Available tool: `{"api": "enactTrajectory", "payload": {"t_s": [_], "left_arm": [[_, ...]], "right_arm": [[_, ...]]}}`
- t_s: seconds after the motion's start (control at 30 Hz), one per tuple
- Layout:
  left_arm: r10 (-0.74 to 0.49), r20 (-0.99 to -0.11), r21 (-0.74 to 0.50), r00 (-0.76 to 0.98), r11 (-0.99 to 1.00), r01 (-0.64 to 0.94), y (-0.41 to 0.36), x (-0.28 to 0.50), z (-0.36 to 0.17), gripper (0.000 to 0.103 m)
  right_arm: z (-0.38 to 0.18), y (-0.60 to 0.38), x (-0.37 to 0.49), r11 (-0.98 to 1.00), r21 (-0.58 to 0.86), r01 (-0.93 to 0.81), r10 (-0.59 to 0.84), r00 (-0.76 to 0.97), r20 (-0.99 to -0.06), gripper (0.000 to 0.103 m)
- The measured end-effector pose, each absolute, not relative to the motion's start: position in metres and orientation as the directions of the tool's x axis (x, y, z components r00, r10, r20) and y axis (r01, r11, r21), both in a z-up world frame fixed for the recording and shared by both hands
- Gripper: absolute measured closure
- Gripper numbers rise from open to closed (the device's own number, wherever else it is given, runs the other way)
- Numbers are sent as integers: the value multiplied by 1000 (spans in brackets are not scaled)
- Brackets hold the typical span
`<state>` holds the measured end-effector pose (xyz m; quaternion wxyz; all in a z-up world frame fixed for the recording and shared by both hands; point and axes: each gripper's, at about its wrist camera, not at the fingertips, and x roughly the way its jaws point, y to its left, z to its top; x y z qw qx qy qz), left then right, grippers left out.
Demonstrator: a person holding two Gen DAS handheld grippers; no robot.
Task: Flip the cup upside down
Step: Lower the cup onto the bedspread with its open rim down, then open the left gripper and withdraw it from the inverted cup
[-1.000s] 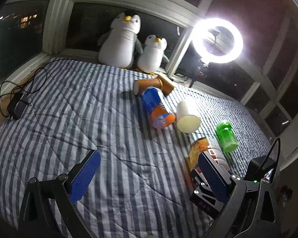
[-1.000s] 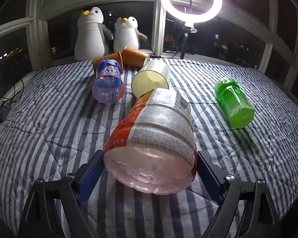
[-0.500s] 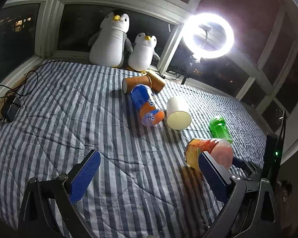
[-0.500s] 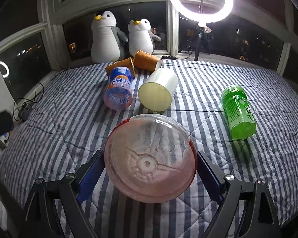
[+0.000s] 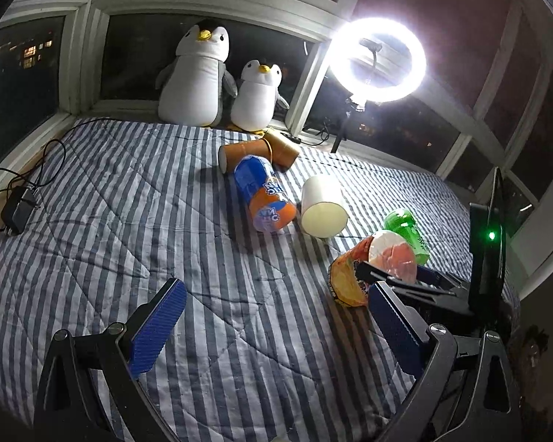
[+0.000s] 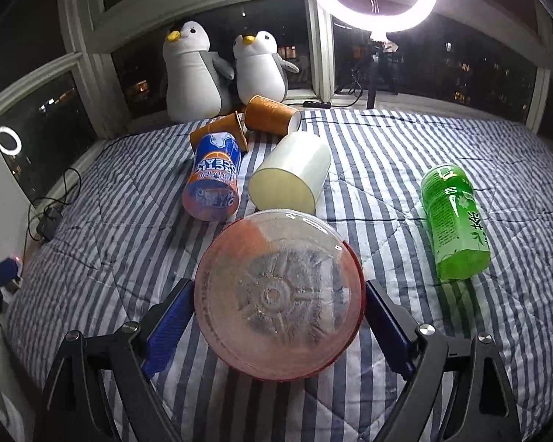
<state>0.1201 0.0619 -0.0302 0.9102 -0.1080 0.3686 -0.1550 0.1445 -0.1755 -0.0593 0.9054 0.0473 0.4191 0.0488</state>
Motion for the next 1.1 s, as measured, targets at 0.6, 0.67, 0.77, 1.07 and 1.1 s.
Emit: {"api": "enactTrajectory", "payload": {"t_s": [0.6, 0.67, 0.77, 1.07, 1.1], "left_arm": [[-359, -651, -303, 669, 931, 205, 58, 126, -34, 3], [-358, -651, -303, 670, 931, 203, 59, 126, -34, 3], [-356, -651, -302, 671, 932, 201, 58, 128, -35, 3], [-341, -647, -285, 682, 938, 199, 55, 124, -33, 3], [-342, -646, -283, 682, 938, 202, 54, 122, -33, 3]], "right_arm": [[-68, -188, 173, 982, 186, -39, 168, 640, -750, 15], [-68, -187, 175, 983, 178, -43, 163, 646, -746, 15], [-68, -185, 176, 988, 149, -46, 142, 658, -739, 15], [-62, -192, 170, 989, 141, -42, 131, 689, -713, 15], [-60, -193, 168, 989, 144, -43, 133, 692, -710, 15]]}}
